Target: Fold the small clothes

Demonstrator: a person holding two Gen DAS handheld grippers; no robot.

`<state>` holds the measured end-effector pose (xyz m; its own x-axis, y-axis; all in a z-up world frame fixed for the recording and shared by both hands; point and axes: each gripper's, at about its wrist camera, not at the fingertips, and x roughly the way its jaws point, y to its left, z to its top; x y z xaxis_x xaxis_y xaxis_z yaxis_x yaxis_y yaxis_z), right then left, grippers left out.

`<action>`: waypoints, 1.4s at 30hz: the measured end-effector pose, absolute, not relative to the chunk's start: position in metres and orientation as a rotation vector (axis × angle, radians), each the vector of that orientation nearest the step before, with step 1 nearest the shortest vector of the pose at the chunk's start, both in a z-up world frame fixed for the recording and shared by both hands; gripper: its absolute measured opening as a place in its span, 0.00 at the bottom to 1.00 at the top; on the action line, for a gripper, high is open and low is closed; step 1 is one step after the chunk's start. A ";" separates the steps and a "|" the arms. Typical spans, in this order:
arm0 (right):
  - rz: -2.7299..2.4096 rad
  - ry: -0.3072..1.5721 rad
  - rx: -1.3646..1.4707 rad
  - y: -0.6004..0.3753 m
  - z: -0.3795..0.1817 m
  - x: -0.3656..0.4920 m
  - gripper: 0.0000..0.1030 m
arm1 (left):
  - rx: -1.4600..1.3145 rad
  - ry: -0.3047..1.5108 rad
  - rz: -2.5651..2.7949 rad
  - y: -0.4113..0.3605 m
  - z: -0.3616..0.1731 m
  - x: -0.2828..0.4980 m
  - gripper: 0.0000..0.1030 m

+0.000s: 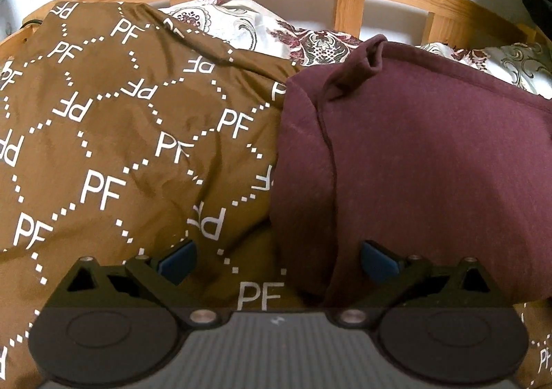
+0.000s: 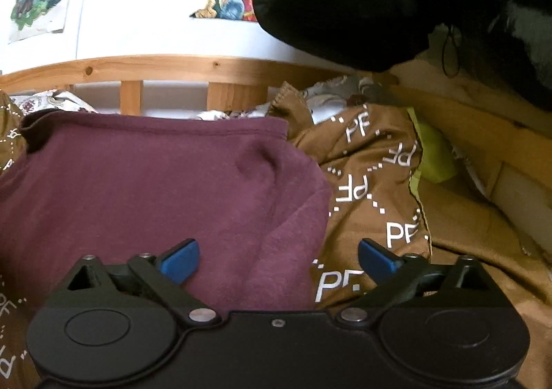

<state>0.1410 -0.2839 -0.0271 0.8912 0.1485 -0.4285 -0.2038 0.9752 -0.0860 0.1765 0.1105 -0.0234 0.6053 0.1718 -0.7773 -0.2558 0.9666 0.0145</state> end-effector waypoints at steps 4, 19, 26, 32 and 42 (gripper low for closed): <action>0.250 0.417 -0.111 -0.276 -0.025 0.145 0.69 | -0.087 0.890 0.252 0.109 -0.024 0.176 0.99; 0.301 0.542 0.012 -0.279 -0.043 0.195 0.05 | -0.062 0.912 0.251 0.107 -0.027 0.183 0.99; 0.283 0.536 0.049 -0.294 -0.038 0.184 0.02 | -0.075 0.882 0.240 0.110 -0.026 0.187 0.99; 0.277 0.536 0.025 -0.290 -0.042 0.184 0.03 | -0.109 0.882 0.238 0.114 -0.027 0.189 0.99; 0.273 0.474 -0.024 -0.286 -0.040 0.176 0.48 | -0.116 0.884 0.236 0.111 -0.029 0.196 0.99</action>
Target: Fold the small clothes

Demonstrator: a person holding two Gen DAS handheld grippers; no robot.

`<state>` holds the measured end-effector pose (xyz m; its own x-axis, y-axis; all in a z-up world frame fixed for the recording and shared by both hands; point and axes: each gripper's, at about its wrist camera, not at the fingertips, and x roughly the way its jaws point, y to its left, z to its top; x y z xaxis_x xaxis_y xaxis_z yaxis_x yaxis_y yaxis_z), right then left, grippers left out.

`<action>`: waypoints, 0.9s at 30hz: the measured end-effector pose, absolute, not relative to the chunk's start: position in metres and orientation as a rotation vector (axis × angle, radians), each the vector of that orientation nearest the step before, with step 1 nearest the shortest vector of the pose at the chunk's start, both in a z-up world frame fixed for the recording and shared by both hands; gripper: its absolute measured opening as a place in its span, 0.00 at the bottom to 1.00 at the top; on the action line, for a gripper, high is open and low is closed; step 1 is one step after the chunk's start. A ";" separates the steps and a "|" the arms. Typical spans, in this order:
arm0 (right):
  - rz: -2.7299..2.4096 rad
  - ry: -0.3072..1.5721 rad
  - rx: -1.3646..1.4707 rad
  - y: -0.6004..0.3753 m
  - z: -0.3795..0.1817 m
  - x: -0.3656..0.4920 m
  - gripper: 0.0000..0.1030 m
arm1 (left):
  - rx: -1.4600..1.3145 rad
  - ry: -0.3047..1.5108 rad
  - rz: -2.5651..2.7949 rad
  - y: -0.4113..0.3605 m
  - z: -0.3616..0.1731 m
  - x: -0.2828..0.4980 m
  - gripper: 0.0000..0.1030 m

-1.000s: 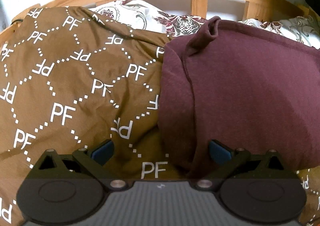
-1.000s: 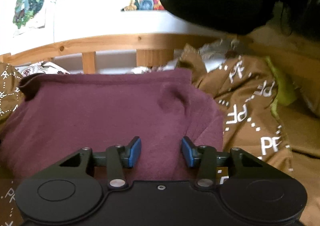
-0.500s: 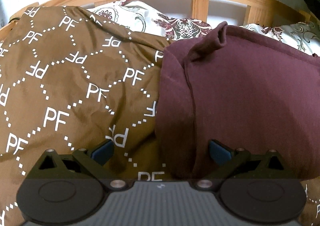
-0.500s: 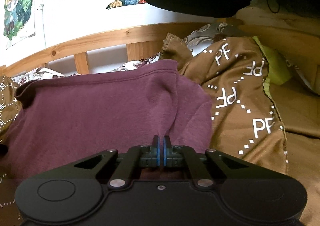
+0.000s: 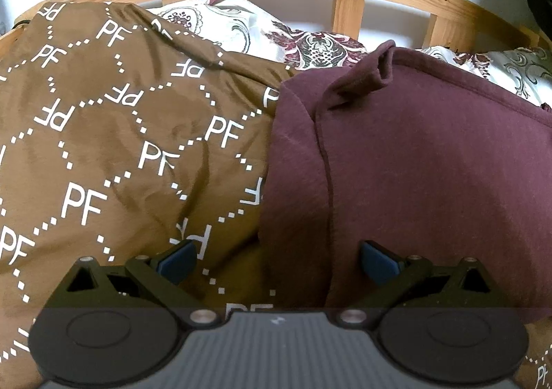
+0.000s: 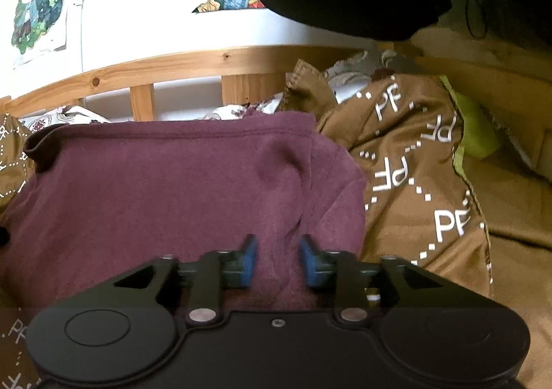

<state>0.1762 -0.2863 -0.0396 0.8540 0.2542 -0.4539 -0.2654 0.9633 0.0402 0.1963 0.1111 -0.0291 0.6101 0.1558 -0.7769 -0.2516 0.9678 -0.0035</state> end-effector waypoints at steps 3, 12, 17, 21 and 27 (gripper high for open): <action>0.272 0.432 -0.061 -0.282 -0.037 0.171 0.65 | -0.110 0.885 0.232 0.110 -0.030 0.197 0.99; 0.331 0.362 -0.190 -0.257 -0.038 0.155 0.95 | -0.111 0.886 0.230 0.110 -0.031 0.198 0.99; 0.374 0.363 -0.206 -0.247 -0.039 0.149 0.98 | -0.018 0.814 0.211 0.102 -0.014 0.218 0.99; 0.384 0.361 -0.217 -0.246 -0.041 0.149 0.99 | 0.072 0.738 0.214 0.091 0.005 0.252 0.99; 0.375 0.357 -0.214 -0.251 -0.042 0.150 0.99 | 0.112 0.702 0.320 0.095 0.017 0.301 0.99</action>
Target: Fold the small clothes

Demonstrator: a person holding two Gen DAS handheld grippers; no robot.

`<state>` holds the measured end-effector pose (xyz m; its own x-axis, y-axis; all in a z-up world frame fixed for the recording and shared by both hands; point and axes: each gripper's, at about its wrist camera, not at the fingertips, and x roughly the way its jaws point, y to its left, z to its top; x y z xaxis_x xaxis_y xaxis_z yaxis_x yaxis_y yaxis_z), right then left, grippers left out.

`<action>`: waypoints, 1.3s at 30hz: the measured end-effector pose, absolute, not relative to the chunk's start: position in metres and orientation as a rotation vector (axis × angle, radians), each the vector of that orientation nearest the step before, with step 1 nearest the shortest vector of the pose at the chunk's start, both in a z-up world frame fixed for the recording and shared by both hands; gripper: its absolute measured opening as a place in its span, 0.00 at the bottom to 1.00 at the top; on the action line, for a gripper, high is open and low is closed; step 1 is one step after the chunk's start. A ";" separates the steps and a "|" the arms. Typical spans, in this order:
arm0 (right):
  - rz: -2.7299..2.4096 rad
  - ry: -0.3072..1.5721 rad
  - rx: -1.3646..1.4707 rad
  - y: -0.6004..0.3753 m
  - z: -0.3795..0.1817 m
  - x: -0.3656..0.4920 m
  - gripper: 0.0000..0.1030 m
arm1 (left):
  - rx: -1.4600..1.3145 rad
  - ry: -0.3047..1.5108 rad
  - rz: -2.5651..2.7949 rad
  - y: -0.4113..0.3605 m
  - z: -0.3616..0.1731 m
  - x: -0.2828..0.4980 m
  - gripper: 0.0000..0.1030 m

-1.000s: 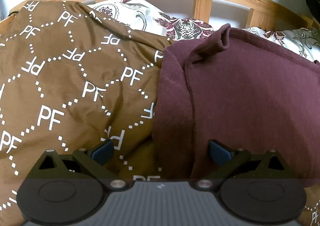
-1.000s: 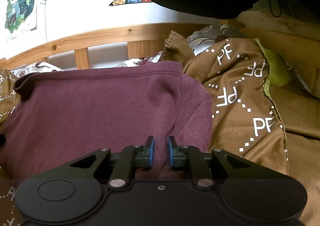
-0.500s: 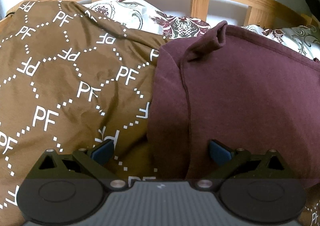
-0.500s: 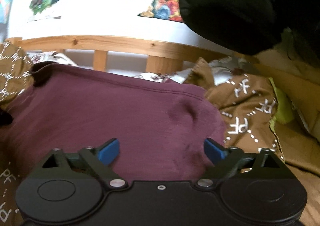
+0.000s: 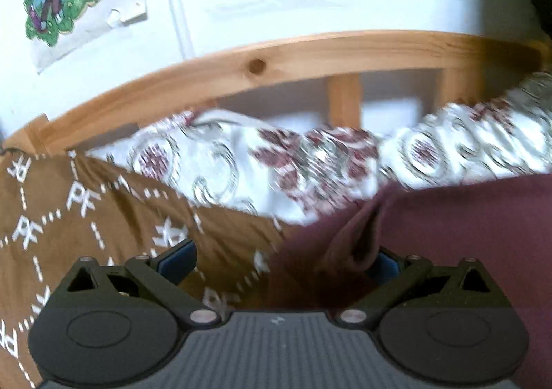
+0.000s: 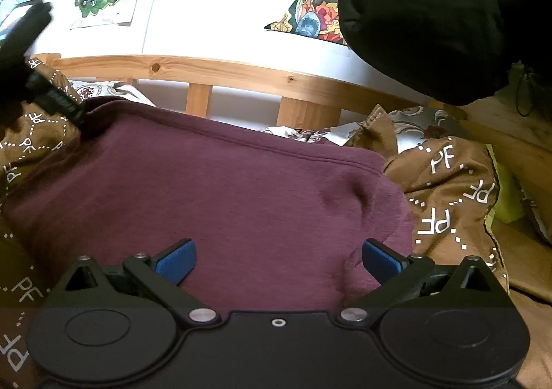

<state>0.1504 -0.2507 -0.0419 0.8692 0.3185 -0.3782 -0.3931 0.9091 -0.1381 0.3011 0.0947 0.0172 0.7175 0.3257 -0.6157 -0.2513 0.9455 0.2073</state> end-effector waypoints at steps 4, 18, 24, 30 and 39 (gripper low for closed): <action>0.374 0.357 -0.212 -0.253 -0.043 0.152 0.99 | 0.103 0.710 0.380 0.106 0.020 0.323 0.99; 0.416 0.342 -0.209 -0.241 -0.043 0.145 0.99 | -0.127 0.781 0.209 0.142 -0.008 0.266 0.99; 0.425 0.351 -0.219 -0.230 -0.042 0.138 0.99 | -0.233 0.853 0.048 0.146 -0.035 0.247 0.99; 0.360 0.414 -0.159 -0.214 -0.032 0.140 0.99 | -0.332 0.844 -0.037 0.149 -0.048 0.235 0.99; 0.375 0.365 -0.302 -0.163 -0.045 0.125 0.99 | -0.321 0.874 -0.010 0.144 -0.045 0.236 0.99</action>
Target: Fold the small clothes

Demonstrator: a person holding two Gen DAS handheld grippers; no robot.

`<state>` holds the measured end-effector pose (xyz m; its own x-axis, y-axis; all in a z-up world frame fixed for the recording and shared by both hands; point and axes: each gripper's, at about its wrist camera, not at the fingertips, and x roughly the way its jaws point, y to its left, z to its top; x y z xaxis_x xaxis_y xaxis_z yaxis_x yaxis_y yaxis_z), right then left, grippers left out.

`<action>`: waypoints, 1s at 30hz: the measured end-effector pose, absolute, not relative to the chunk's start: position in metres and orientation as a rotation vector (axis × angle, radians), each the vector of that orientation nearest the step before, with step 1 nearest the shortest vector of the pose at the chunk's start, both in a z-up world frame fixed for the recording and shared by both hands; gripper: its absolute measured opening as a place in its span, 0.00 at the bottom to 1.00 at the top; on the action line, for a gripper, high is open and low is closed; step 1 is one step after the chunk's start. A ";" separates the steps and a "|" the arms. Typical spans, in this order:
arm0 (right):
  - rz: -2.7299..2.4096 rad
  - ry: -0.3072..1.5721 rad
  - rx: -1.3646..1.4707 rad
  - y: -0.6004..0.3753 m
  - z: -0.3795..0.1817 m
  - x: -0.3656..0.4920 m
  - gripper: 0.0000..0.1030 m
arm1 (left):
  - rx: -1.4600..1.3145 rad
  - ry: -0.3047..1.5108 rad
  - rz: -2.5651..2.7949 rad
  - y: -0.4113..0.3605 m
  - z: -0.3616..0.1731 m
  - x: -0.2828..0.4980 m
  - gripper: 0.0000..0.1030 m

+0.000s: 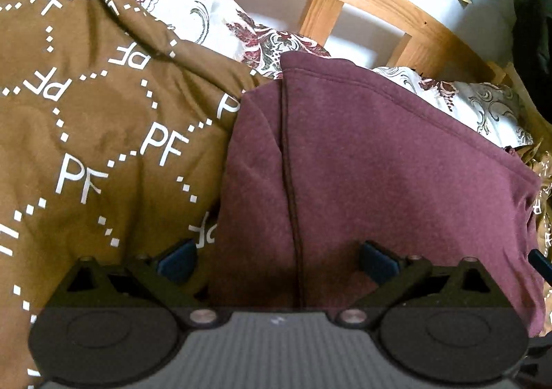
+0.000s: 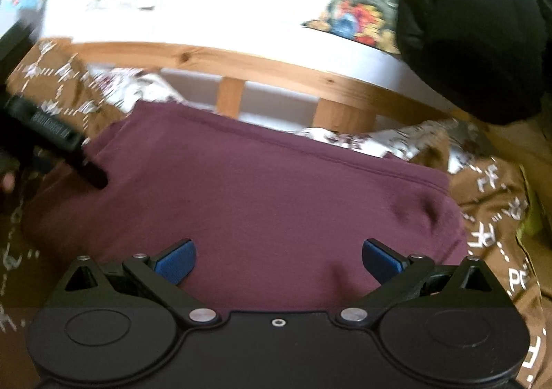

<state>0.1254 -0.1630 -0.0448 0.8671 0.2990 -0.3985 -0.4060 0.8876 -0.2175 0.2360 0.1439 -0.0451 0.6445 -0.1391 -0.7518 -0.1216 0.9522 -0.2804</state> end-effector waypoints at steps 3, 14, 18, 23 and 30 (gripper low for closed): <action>0.374 0.353 -0.313 -0.161 -0.051 0.124 0.99 | -0.306 0.885 0.004 0.143 -0.045 0.236 0.99; 0.409 0.344 -0.272 -0.161 -0.053 0.123 0.99 | -0.282 0.892 0.029 0.139 -0.048 0.235 0.99; 0.401 0.375 -0.289 -0.157 -0.058 0.127 0.99 | -0.281 0.894 0.030 0.139 -0.048 0.235 0.99; 0.399 0.398 -0.278 -0.158 -0.061 0.129 0.99 | -0.279 0.899 0.034 0.139 -0.048 0.236 0.99; 0.385 0.410 -0.273 -0.156 -0.063 0.129 0.99 | -0.279 0.902 0.040 0.138 -0.047 0.238 0.99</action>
